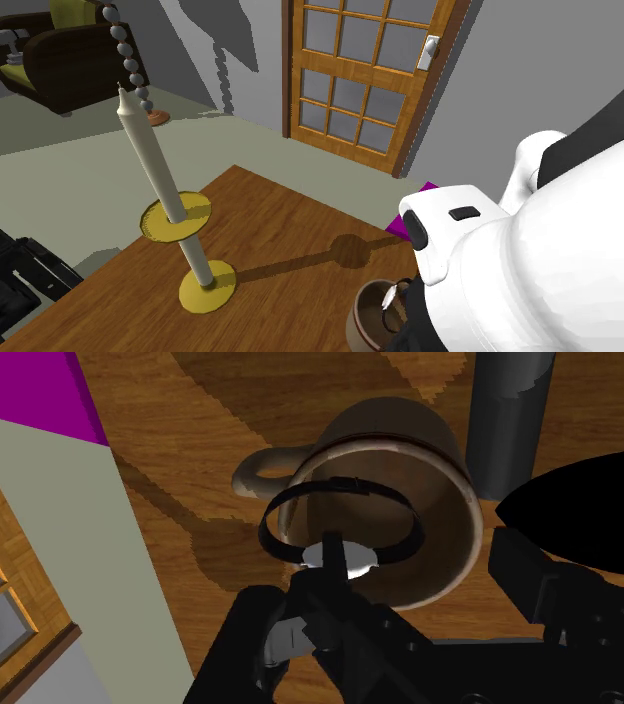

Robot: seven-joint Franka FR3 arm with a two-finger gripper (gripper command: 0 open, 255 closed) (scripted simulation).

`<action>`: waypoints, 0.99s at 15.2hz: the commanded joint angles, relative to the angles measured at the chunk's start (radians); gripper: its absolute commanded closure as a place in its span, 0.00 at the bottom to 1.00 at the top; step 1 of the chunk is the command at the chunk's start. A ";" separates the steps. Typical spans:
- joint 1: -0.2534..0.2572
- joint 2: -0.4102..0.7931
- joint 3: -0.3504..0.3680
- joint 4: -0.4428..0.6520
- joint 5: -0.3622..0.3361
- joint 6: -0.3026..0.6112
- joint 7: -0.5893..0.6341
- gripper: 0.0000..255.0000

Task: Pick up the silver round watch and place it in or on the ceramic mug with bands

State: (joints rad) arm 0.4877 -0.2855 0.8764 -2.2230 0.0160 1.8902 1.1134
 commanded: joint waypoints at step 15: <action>0.003 -0.010 -0.006 0.121 0.005 -0.128 -0.005 0.00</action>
State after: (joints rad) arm 0.4903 -0.2951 0.8702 -2.1021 0.0208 1.7626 1.1087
